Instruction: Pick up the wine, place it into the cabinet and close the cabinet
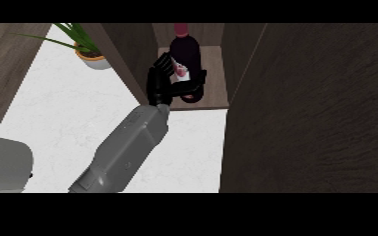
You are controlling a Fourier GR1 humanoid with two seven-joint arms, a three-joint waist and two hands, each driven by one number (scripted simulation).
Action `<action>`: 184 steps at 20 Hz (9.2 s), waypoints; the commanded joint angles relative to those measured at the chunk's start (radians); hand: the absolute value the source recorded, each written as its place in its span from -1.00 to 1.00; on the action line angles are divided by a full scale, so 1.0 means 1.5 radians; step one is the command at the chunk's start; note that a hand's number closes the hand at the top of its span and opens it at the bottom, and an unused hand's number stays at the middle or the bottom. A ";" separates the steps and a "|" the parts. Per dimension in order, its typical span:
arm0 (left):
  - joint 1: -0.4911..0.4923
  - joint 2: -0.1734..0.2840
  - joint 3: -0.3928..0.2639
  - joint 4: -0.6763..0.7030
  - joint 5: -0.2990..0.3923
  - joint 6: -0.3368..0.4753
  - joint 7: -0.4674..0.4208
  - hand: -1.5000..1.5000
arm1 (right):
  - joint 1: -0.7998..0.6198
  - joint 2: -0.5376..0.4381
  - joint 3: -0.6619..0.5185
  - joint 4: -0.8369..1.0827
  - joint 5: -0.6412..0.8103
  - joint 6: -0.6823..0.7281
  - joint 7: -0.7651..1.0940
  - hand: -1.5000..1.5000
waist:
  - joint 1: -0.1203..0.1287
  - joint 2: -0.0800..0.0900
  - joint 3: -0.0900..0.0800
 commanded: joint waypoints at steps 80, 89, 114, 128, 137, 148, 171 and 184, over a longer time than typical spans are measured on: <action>0.198 0.048 -0.090 -0.393 -0.194 0.042 0.032 -1.00 | 0.103 0.009 0.038 -0.149 -0.031 0.000 0.012 -1.00 | 0.033 -0.014 0.001; 0.395 0.095 -0.171 -0.611 -0.239 0.068 0.026 -1.00 | 0.134 -0.023 0.040 -0.166 -0.044 0.021 0.003 -1.00 | 0.025 -0.011 0.001; 0.719 0.335 -0.061 -0.885 -0.171 -0.066 -0.044 -1.00 | 0.046 -0.058 0.350 -0.098 0.008 0.099 0.099 1.00 | 0.045 -0.011 -0.004; 0.838 0.445 0.075 -0.948 -0.072 -0.201 -0.055 -1.00 | -0.224 0.075 0.428 0.096 0.079 -0.108 0.161 1.00 | 0.073 -0.011 -0.004; 0.835 0.494 0.180 -0.931 0.007 -0.290 -0.034 -1.00 | -0.528 0.076 0.374 0.302 -0.003 -0.319 0.152 1.00 | 0.080 -0.003 -0.003; 0.816 0.521 0.273 -0.889 0.090 -0.359 -0.005 -1.00 | -0.902 0.077 0.241 0.667 -0.196 -0.334 0.074 1.00 | 0.084 0.005 -0.002; 0.845 0.553 0.384 -0.896 0.132 -0.414 0.045 -1.00 | -1.008 0.015 0.092 1.168 -0.371 -0.074 -0.144 1.00 | 0.072 0.007 0.001; 0.806 0.524 0.324 -0.922 0.151 -0.412 0.063 -1.00 | -0.966 -0.040 0.075 1.185 -0.390 -0.037 -0.210 1.00 | 0.029 0.019 0.000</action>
